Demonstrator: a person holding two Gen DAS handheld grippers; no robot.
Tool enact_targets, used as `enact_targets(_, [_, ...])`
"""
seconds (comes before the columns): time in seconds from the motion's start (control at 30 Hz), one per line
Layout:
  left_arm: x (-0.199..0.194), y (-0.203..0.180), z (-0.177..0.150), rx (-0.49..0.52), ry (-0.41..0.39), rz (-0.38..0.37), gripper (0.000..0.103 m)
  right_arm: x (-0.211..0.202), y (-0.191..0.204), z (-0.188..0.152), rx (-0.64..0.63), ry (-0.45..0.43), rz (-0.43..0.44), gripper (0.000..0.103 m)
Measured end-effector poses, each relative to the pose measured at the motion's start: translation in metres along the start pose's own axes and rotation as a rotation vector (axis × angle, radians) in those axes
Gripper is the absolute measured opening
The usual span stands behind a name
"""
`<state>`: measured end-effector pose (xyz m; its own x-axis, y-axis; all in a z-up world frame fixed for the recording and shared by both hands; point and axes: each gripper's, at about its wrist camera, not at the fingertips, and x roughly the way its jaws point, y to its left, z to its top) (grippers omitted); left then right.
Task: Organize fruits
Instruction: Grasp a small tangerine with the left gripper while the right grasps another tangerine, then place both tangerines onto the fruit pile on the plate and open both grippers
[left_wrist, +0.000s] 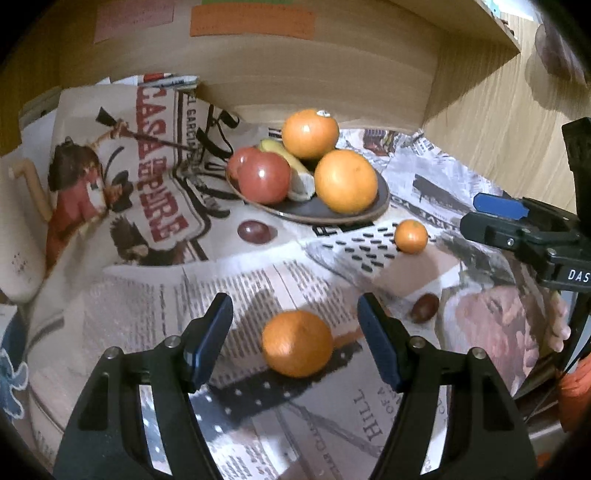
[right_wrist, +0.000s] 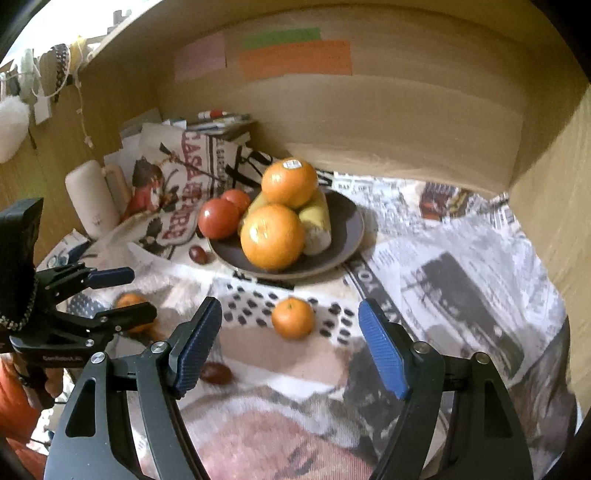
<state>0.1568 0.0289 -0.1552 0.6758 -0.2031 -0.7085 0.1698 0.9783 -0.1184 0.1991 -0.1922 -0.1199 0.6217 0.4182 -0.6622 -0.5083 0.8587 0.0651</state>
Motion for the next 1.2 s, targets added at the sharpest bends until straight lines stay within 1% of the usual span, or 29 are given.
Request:
enact_targets(0.03, [0.000, -0.001, -0.002, 0.000, -0.002, -0.004, 0.068, 0.001, -0.001, -0.002, 0.006, 0.003, 0.002, 0.074])
enact_targets(0.13, [0.001, -0.003, -0.007, 0.007, 0.012, -0.020, 0.050, 0.005, -0.003, -0.009, 0.027, 0.022, 0.009, 0.074])
enact_targets(0.2, [0.003, -0.005, -0.008, 0.015, 0.015, -0.013, 0.037, 0.010, -0.004, -0.012, 0.034, 0.038, 0.011, 0.074])
enact_targets(0.33, [0.004, -0.001, -0.005, 0.007, 0.010, -0.027, 0.037, 0.020, -0.005, -0.013, 0.033, 0.062, 0.009, 0.074])
enact_targets(0.53, [0.005, 0.011, 0.009, -0.015, -0.012, -0.024, 0.037, 0.035, -0.007, -0.001, 0.018, 0.083, 0.006, 0.074])
enact_targets(0.63, [0.005, 0.016, 0.014, -0.017, -0.021, -0.017, 0.037, 0.047, -0.005, 0.004, -0.011, 0.112, 0.004, 0.073])
enact_targets(0.7, [0.006, 0.018, 0.017, -0.013, -0.023, -0.013, 0.037, 0.054, -0.005, 0.004, -0.017, 0.132, 0.001, 0.065])
enact_targets(0.77, [0.007, 0.020, 0.019, -0.012, -0.025, -0.012, 0.037, 0.061, -0.005, 0.003, -0.022, 0.159, 0.005, 0.049])
enact_targets(0.8, [0.008, 0.021, 0.020, -0.011, -0.024, -0.011, 0.037, 0.064, -0.005, 0.002, -0.023, 0.168, 0.008, 0.044])
enact_targets(0.87, [0.010, 0.022, 0.022, -0.009, -0.024, -0.012, 0.037, 0.067, -0.003, 0.001, -0.031, 0.180, 0.031, 0.037])
enact_targets(0.93, [0.013, 0.022, 0.025, -0.003, -0.023, -0.012, 0.037, 0.064, 0.000, 0.002, -0.046, 0.170, 0.027, 0.032])
enact_targets(1.03, [0.015, 0.021, 0.032, 0.004, -0.028, -0.015, 0.037, 0.061, 0.003, 0.005, -0.067, 0.159, 0.002, 0.032])
enact_targets(1.2, [0.012, 0.018, 0.050, 0.019, -0.057, -0.020, 0.037, 0.052, -0.001, 0.018, -0.051, 0.130, 0.005, 0.032])
